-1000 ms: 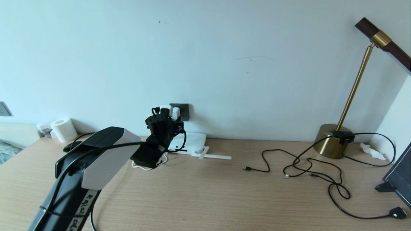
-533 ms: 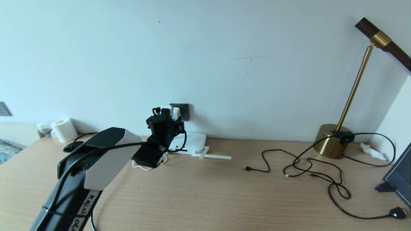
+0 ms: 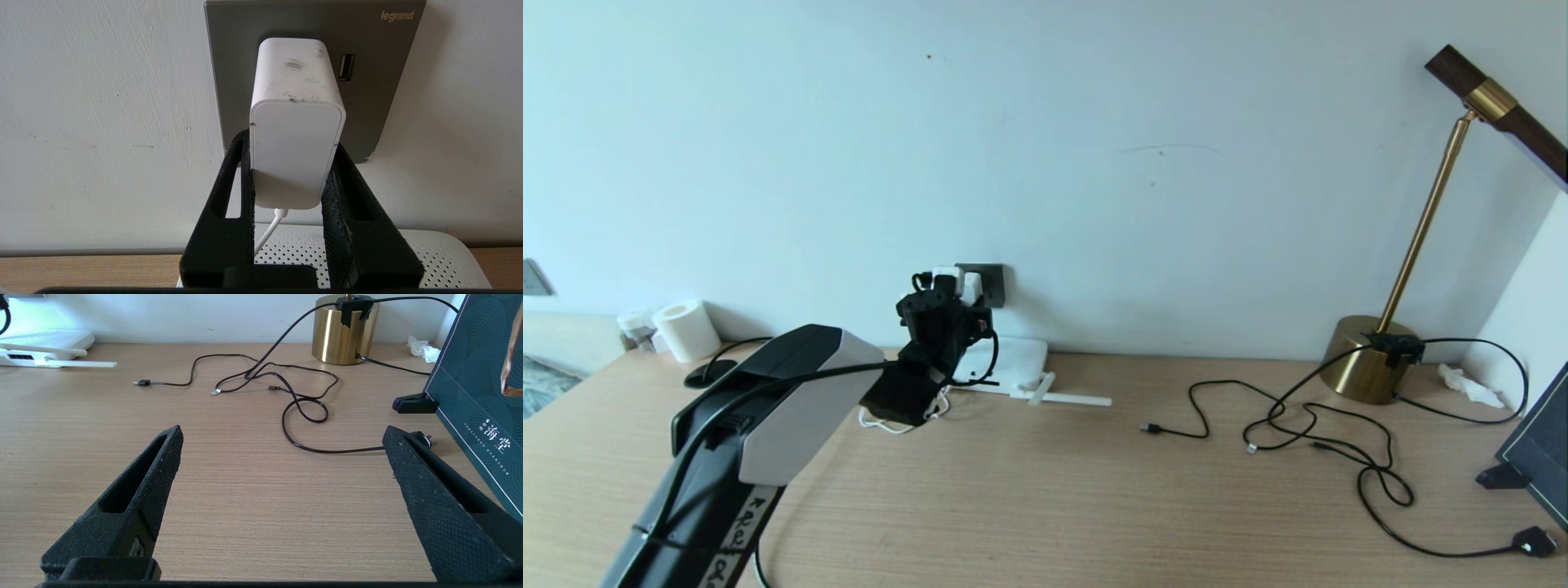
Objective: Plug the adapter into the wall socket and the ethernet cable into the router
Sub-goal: Align plug and socket, then hand it to the other hand
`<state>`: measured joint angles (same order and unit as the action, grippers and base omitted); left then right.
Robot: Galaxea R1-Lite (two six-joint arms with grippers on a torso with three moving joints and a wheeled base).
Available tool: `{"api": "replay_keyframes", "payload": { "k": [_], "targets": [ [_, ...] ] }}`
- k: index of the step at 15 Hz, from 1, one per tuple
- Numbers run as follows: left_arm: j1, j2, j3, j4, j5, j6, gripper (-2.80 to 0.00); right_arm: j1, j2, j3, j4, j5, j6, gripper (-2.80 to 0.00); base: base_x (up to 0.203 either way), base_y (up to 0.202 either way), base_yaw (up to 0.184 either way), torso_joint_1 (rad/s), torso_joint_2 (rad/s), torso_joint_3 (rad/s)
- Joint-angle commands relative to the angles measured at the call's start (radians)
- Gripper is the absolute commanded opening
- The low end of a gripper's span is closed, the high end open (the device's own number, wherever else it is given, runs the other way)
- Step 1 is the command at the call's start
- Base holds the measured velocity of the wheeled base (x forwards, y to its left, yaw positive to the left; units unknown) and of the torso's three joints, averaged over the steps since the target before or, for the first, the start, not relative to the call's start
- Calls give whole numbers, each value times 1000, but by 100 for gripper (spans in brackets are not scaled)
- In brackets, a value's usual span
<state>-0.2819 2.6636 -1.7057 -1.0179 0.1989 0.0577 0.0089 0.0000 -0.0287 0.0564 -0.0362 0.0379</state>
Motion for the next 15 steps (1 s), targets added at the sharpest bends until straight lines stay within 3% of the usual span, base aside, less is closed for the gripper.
{"api": "replay_keyframes", "payload": {
  "k": [1,15],
  "targets": [
    [-1,2,-15,-3,0,1,-280,0,0,0,0,0,0,0,0,0,0,0,0,0],
    [-5,41,-72,38,17,1,-280,0,0,0,0,1,0,0,0,0,0,0,0,0]
  ]
}}
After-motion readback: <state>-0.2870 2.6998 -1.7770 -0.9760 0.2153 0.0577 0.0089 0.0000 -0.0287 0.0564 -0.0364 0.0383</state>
